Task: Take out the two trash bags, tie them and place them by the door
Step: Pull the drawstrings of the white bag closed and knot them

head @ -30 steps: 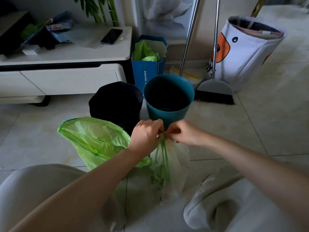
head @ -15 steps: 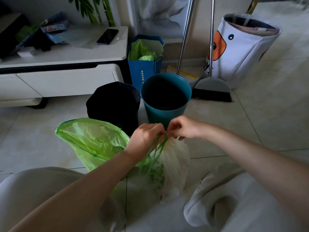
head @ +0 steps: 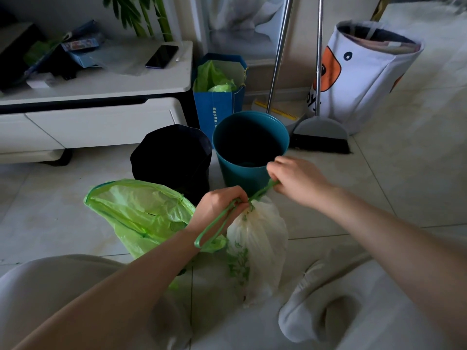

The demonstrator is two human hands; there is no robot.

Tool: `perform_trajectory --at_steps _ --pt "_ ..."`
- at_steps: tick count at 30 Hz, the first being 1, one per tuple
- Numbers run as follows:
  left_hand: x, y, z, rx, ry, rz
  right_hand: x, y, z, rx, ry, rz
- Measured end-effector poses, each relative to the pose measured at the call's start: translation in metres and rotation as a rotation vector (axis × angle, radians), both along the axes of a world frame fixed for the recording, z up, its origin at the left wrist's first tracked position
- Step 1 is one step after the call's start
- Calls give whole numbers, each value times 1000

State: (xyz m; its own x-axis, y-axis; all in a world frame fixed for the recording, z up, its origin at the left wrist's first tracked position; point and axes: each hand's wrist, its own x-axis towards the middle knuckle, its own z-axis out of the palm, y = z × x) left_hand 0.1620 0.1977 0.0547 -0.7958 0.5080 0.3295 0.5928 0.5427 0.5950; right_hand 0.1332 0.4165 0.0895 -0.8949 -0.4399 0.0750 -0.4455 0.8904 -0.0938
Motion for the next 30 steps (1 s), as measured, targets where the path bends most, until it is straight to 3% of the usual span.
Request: perform_trajectory --at_steps 5,7,10,12,18,23,27,30 --pt "0 -4 -6 -7 -42 18 2 24 5 360 -505 -296" --pt "0 -5 -7 -4 -43 12 7 22 5 342 -601 -289" --pt "0 -5 -7 9 -51 5 14 2 8 -72 -551 -105" --pt "1 -4 -6 26 -67 1 18 -15 10 -232 -572 -4" --pt "4 -4 -4 67 -165 21 20 -25 -3 -282 -598 -8" --pt "-2 -5 6 212 -485 278 12 -17 4 -384 -548 -91" --pt "-8 -17 9 341 -622 336 10 -9 12 -429 -547 -119" --pt "-6 -23 2 323 -714 410 10 -3 12 -361 -540 -143"
